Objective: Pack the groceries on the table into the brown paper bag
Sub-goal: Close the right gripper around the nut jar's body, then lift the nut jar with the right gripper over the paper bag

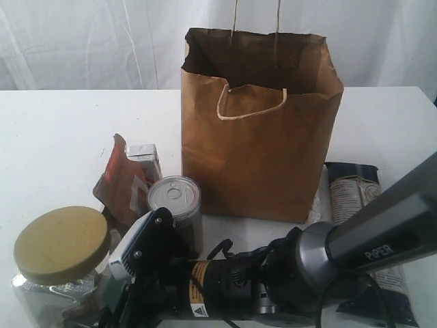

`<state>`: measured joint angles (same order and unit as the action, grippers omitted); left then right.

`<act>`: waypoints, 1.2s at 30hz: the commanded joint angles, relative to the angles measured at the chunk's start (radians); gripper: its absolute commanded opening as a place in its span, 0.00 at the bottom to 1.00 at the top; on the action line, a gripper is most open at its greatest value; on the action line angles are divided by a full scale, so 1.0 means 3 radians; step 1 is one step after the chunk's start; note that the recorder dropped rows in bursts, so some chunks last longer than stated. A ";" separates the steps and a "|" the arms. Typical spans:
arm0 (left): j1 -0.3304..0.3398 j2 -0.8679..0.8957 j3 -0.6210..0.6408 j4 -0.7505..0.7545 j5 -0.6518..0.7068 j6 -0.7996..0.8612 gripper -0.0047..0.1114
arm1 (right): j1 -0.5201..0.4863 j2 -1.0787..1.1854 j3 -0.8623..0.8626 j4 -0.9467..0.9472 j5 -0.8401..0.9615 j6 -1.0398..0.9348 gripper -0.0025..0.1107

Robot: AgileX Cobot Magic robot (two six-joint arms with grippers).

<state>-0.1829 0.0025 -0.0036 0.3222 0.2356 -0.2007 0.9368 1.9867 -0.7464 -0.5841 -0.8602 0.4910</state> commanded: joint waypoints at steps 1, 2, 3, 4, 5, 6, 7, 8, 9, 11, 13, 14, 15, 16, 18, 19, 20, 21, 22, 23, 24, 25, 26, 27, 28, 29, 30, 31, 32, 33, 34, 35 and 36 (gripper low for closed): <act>0.0012 -0.0008 0.0012 0.0000 -0.0010 -0.0011 0.04 | 0.0005 -0.0091 -0.0003 -0.0075 -0.0063 0.0159 0.02; 0.0012 -0.0008 0.0012 0.0000 -0.0010 -0.0011 0.04 | 0.0005 -0.0099 -0.0003 -0.0104 -0.0056 0.0159 0.02; 0.0012 -0.0008 0.0012 0.0000 -0.0010 -0.0011 0.04 | 0.0005 -0.0106 -0.0003 -0.0148 -0.0056 0.0159 0.02; 0.0012 -0.0008 0.0012 0.0000 -0.0010 -0.0011 0.04 | 0.0005 -0.0112 -0.0003 -0.0163 -0.0064 0.0159 0.02; 0.0012 -0.0008 0.0012 0.0000 -0.0010 -0.0011 0.04 | 0.0005 -0.0118 -0.0003 -0.0180 -0.0064 0.0152 0.02; 0.0012 -0.0008 0.0012 0.0000 -0.0010 -0.0011 0.04 | 0.0005 -0.0118 -0.0003 -0.0196 -0.0064 0.0152 0.02; 0.0012 -0.0008 0.0012 0.0000 -0.0010 -0.0011 0.04 | 0.0005 -0.0118 -0.0003 -0.0212 -0.0064 0.0152 0.02; 0.0012 -0.0008 0.0012 0.0000 -0.0010 -0.0011 0.04 | 0.0005 -0.0118 -0.0003 -0.0283 -0.0035 0.0152 0.02; 0.0012 -0.0008 0.0012 0.0000 -0.0010 -0.0011 0.04 | 0.0005 -0.0148 -0.0003 -0.0333 -0.0073 0.0152 0.02; 0.0012 -0.0008 0.0012 0.0000 -0.0010 -0.0011 0.04 | 0.0005 -0.0274 -0.0003 -0.0424 -0.0180 0.0152 0.02; 0.0012 -0.0008 0.0012 0.0000 -0.0010 -0.0011 0.04 | 0.0005 -0.0346 -0.0003 -0.0418 0.0014 0.0152 0.02; 0.0012 -0.0008 0.0012 0.0000 -0.0010 -0.0011 0.04 | 0.0005 -0.0346 -0.0003 -0.0418 0.0069 0.0152 0.02; 0.0012 -0.0008 0.0012 0.0000 -0.0010 -0.0011 0.04 | 0.0005 -0.0346 -0.0003 -0.0418 0.0069 0.0159 0.02; 0.0012 -0.0008 0.0012 0.0000 -0.0010 -0.0011 0.04 | 0.0011 -0.0346 -0.0003 -0.0425 0.0017 0.0164 0.02; 0.0012 -0.0008 0.0012 0.0000 -0.0010 -0.0011 0.04 | 0.0017 -0.0363 -0.0003 -0.0425 -0.0006 0.0181 0.02; 0.0012 -0.0008 0.0012 0.0000 -0.0010 -0.0011 0.04 | 0.0029 -0.0384 -0.0003 -0.0417 -0.0006 0.0181 0.02; 0.0012 -0.0008 0.0012 0.0000 -0.0010 -0.0011 0.04 | 0.0029 -0.0429 -0.0003 -0.0416 -0.0023 0.0181 0.02; 0.0012 -0.0008 0.0012 0.0000 -0.0010 -0.0011 0.04 | 0.0029 -0.0478 -0.0003 -0.0416 -0.0030 0.0186 0.02; 0.0012 -0.0008 0.0012 0.0000 -0.0010 -0.0011 0.04 | 0.0029 -0.0546 -0.0003 -0.0416 -0.0030 0.0225 0.02; 0.0012 -0.0008 0.0012 0.0000 -0.0010 -0.0011 0.04 | 0.0029 -0.0596 -0.0003 -0.0416 -0.0030 0.0271 0.02; 0.0012 -0.0008 0.0012 0.0000 -0.0010 -0.0011 0.04 | 0.0029 -0.0619 -0.0003 -0.0416 -0.0030 0.0398 0.02; 0.0012 -0.0008 0.0012 0.0000 -0.0010 -0.0011 0.04 | 0.0029 -0.0627 -0.0003 -0.0425 -0.0009 0.0528 0.02; 0.0012 -0.0008 0.0012 0.0000 -0.0010 -0.0011 0.04 | 0.0029 -0.0627 -0.0003 -0.0433 0.0010 0.0563 0.02; 0.0012 -0.0008 0.0012 0.0000 -0.0010 -0.0011 0.04 | 0.0029 -0.0627 -0.0003 -0.0450 0.0030 0.0597 0.02; 0.0012 -0.0008 0.0012 0.0000 -0.0010 -0.0011 0.04 | 0.0029 -0.0633 -0.0003 -0.0465 0.0027 0.0641 0.02; 0.0012 -0.0008 0.0012 0.0000 -0.0010 -0.0011 0.04 | 0.0029 -0.0688 -0.0003 -0.0468 -0.0006 0.0641 0.02; 0.0012 -0.0008 0.0012 0.0000 -0.0010 -0.0011 0.04 | 0.0029 -0.0737 -0.0003 -0.0459 0.0000 0.0641 0.02; 0.0012 -0.0008 0.0012 0.0000 -0.0010 -0.0011 0.04 | 0.0029 -0.0850 -0.0003 -0.0435 0.0046 0.0641 0.02; 0.0012 -0.0008 0.0012 0.0000 -0.0010 -0.0011 0.04 | 0.0029 -0.0923 -0.0003 -0.0419 0.0110 0.0641 0.02; 0.0012 -0.0008 0.0012 0.0000 -0.0010 -0.0011 0.04 | 0.0029 -0.0983 -0.0003 -0.0405 0.0177 0.0641 0.02; 0.0012 -0.0008 0.0012 0.0000 -0.0010 -0.0011 0.04 | 0.0029 -0.1053 -0.0003 -0.0398 0.0236 0.0641 0.02; 0.0012 -0.0008 0.0012 0.0000 -0.0010 -0.0011 0.04 | 0.0029 -0.1120 -0.0003 -0.0398 0.0274 0.0648 0.02; 0.0012 -0.0008 0.0012 0.0000 -0.0010 -0.0011 0.04 | 0.0029 -0.1178 -0.0003 -0.0398 0.0274 0.0687 0.02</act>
<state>-0.1829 0.0025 -0.0036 0.3222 0.2356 -0.2007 0.9430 1.6925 -0.7464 -0.7184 -0.7653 0.6769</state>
